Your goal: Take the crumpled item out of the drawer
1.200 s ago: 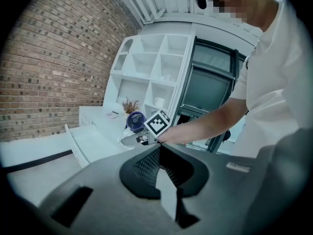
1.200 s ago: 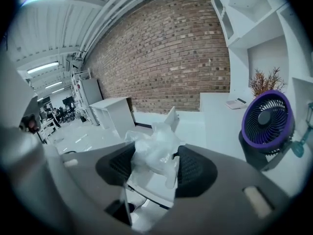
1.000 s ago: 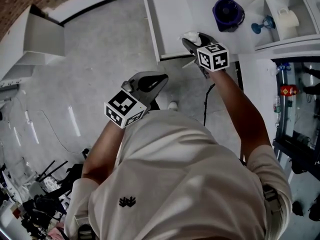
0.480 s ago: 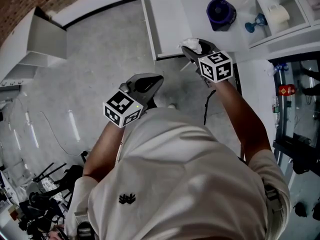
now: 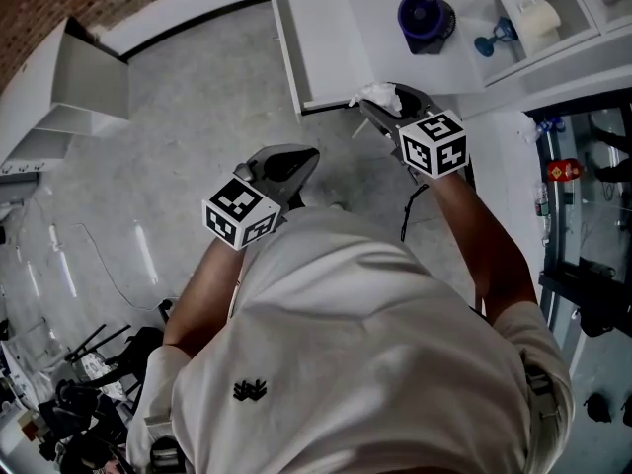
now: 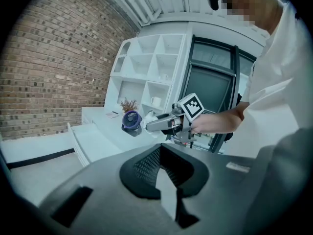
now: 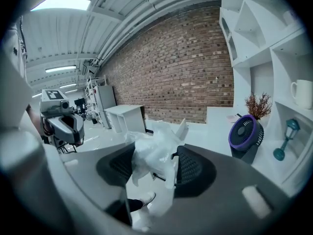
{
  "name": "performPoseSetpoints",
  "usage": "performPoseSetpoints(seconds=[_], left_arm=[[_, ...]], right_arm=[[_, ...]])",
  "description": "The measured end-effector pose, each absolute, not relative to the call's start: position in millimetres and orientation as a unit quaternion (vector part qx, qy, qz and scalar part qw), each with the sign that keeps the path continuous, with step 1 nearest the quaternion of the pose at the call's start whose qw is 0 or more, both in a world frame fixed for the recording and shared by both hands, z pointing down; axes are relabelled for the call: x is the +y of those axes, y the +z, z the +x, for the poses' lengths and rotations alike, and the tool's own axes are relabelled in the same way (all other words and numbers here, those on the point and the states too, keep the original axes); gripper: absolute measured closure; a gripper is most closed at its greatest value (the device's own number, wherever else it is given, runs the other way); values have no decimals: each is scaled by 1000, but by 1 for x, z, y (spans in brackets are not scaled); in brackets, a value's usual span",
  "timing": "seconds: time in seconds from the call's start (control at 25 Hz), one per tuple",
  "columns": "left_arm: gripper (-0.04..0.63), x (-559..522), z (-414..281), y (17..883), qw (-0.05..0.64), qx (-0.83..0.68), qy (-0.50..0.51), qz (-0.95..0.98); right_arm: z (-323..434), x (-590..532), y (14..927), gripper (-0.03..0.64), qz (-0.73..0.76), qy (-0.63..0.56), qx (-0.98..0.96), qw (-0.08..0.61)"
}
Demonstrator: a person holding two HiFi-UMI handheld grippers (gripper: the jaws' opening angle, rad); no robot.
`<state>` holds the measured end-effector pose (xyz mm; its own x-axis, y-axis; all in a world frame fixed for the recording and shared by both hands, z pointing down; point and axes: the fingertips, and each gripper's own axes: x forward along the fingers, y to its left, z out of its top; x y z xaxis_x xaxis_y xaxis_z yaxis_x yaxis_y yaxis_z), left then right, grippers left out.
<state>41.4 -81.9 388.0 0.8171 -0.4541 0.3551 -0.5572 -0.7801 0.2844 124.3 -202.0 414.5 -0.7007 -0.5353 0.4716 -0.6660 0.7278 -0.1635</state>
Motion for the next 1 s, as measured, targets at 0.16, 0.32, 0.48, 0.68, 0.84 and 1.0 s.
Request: performPoseSetpoints(seconds=[0.16, 0.32, 0.48, 0.68, 0.84, 1.0], left_arm=[[589, -82, 46, 391, 189, -268, 137, 935], [589, -81, 48, 394, 195, -272, 139, 932], [589, -86, 52, 395, 192, -272, 143, 932], [589, -88, 55, 395, 191, -273, 144, 932], [589, -88, 55, 395, 190, -276, 146, 931], [589, -88, 53, 395, 191, -278, 146, 930]], right_arm=[[128, -193, 409, 388, 328, 161, -910, 196], [132, -182, 408, 390, 325, 166, -911, 194], [136, -180, 405, 390, 323, 165, -912, 191], [138, -177, 403, 391, 320, 167, -914, 187], [137, -175, 401, 393, 316, 167, -916, 185], [134, -170, 399, 393, 308, 165, -919, 184]])
